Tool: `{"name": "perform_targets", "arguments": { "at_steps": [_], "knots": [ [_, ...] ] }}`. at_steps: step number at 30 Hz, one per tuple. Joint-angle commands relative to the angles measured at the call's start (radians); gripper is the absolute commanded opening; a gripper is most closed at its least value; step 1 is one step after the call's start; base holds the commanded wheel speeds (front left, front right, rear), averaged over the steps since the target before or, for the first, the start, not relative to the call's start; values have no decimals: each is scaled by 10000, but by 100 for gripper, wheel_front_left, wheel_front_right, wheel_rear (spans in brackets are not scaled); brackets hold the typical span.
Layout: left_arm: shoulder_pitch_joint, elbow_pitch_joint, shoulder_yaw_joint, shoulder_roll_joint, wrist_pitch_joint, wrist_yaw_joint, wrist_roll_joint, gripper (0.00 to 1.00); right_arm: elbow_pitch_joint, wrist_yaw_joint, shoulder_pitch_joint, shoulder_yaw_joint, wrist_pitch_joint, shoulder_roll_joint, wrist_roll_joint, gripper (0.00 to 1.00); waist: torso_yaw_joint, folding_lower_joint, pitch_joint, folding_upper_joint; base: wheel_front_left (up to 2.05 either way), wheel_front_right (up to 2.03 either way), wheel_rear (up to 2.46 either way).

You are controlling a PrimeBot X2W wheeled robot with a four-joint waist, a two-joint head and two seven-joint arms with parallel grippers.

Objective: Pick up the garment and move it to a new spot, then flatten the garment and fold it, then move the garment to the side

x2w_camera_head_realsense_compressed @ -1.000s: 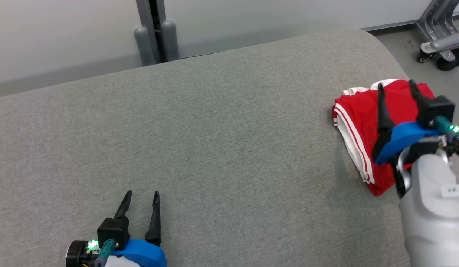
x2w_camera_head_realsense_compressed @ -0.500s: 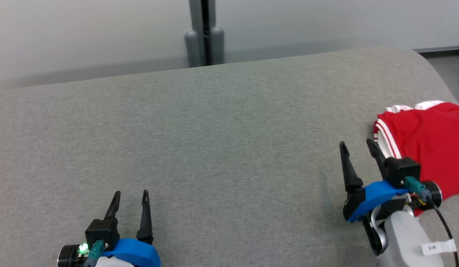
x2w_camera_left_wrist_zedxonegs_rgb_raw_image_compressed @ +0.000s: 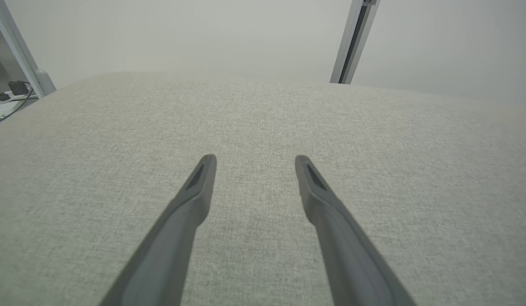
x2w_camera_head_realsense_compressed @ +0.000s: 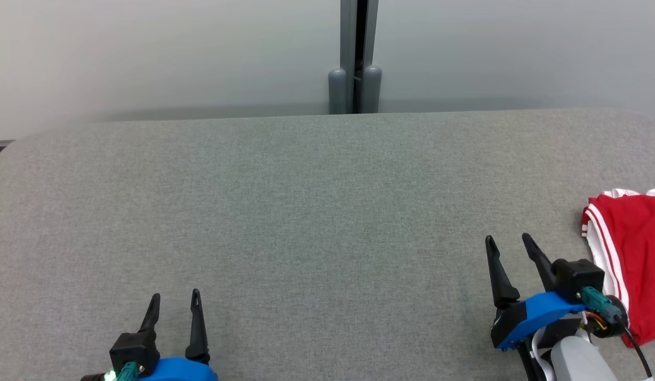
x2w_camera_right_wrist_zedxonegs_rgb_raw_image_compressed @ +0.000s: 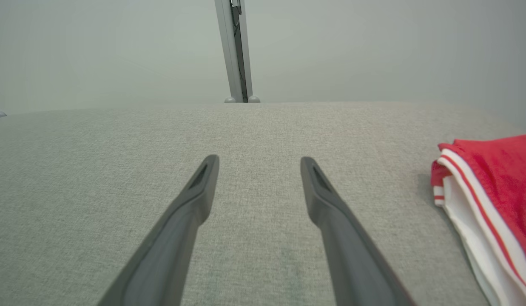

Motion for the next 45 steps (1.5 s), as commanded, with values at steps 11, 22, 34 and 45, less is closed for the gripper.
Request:
{"name": "perform_targets", "arguments": {
  "at_steps": [11, 22, 34, 45],
  "knots": [
    [463, 6, 68, -2, -24, -117, -473, 100, 5, 0, 877, 178, -40, -14, 315, 100, 41, 0, -633, 0, 0, 0, 0],
    [626, -77, 75, -8, 21, -311, -675, 0, 146, 0, 914, 240, 17, 8, 389, 0, -54, 0, -814, 0, 0, 0, 0],
    [431, -172, 355, -17, 651, -445, -2732, 0, -186, 0, 1061, 6, 675, 15, 2594, 0, -1, 0, -820, 0, 0, 0, 0],
    [286, -468, 519, -14, 1063, -552, -4388, 0, -712, 0, 1209, -65, 1059, 11, 4382, 0, 47, 0, -824, 0, 0, 0, 0]
  ]
}}
